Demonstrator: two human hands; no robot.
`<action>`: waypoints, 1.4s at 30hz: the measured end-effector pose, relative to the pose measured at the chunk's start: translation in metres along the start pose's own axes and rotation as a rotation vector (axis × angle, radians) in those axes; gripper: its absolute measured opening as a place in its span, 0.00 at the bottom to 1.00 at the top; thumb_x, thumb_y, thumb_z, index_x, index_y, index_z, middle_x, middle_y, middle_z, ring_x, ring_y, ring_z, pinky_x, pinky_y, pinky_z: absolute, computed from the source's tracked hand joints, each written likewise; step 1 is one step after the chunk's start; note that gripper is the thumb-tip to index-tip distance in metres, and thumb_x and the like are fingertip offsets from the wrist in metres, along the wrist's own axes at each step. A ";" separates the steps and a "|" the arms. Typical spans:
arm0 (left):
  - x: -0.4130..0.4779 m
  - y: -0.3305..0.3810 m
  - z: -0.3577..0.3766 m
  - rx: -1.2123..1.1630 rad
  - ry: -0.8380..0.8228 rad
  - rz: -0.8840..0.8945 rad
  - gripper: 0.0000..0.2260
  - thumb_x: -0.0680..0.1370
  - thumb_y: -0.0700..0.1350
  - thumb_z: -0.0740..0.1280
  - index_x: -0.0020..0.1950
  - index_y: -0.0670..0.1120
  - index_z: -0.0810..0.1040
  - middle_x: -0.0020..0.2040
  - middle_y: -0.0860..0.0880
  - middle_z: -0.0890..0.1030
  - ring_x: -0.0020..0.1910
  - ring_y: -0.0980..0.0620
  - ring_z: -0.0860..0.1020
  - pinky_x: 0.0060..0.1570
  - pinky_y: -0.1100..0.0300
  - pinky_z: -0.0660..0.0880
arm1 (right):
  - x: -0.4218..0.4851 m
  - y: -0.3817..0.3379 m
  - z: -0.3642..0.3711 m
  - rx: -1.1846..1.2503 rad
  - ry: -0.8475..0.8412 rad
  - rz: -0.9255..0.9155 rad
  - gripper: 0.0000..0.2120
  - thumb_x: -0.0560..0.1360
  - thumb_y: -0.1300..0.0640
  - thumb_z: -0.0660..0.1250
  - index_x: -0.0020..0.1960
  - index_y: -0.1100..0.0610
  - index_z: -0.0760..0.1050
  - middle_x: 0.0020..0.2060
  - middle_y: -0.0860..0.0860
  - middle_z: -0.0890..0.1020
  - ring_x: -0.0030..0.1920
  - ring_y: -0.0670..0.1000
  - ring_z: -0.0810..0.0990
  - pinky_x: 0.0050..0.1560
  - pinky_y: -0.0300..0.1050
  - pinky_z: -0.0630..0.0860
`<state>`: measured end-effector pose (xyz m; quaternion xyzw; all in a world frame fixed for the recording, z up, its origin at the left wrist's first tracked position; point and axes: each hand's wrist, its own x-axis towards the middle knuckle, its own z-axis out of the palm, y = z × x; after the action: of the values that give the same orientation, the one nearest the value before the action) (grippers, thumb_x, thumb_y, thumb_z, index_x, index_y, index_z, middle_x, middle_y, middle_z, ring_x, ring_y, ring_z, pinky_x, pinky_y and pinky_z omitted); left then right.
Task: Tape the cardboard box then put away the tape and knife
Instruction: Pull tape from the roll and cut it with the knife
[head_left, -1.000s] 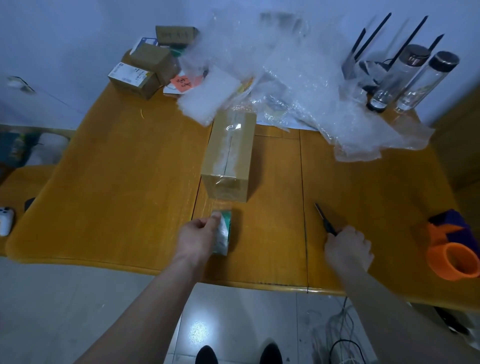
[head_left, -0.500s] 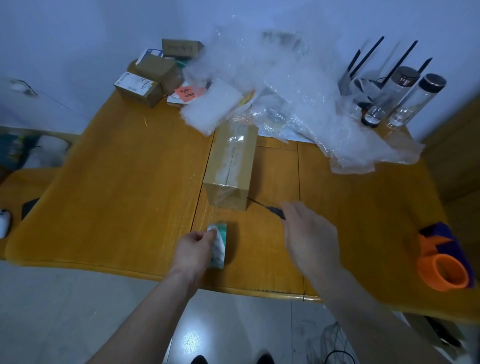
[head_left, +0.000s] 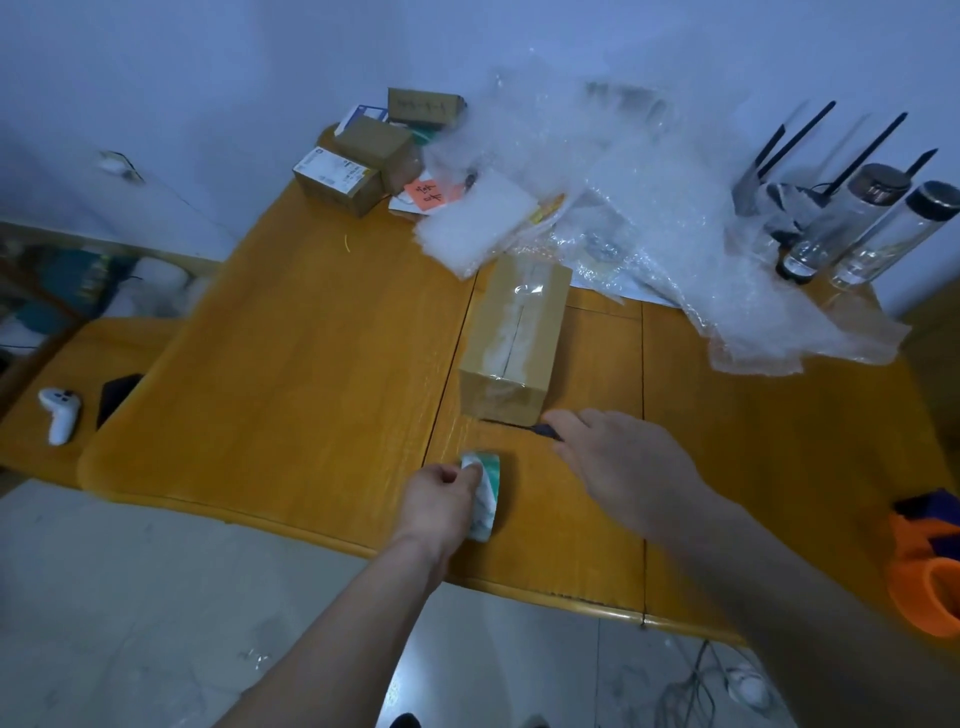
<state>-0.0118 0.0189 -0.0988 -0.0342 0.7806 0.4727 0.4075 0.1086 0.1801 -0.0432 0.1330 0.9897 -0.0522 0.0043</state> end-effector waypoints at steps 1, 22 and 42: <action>0.000 0.001 0.000 -0.001 0.003 -0.010 0.06 0.82 0.52 0.67 0.49 0.51 0.78 0.47 0.50 0.82 0.46 0.52 0.80 0.49 0.54 0.79 | 0.004 0.002 -0.003 -0.023 -0.005 -0.024 0.14 0.84 0.47 0.52 0.62 0.50 0.72 0.41 0.46 0.79 0.36 0.46 0.77 0.31 0.42 0.77; 0.004 0.019 0.005 -0.042 -0.152 -0.057 0.04 0.81 0.49 0.70 0.54 0.50 0.80 0.51 0.45 0.84 0.47 0.45 0.83 0.44 0.51 0.82 | 0.060 0.015 -0.018 0.107 -0.361 0.033 0.28 0.85 0.54 0.54 0.82 0.58 0.50 0.80 0.52 0.63 0.64 0.56 0.80 0.50 0.43 0.74; 0.012 0.016 0.010 -0.047 -0.179 -0.052 0.06 0.83 0.48 0.66 0.51 0.50 0.82 0.47 0.46 0.85 0.38 0.49 0.84 0.39 0.55 0.82 | 0.059 -0.019 -0.035 -0.192 -0.451 0.071 0.17 0.81 0.63 0.61 0.69 0.62 0.68 0.83 0.56 0.49 0.38 0.55 0.78 0.35 0.47 0.73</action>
<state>-0.0208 0.0400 -0.0977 -0.0215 0.7286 0.4813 0.4868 0.0470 0.1809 -0.0075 0.1519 0.9588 0.0141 0.2398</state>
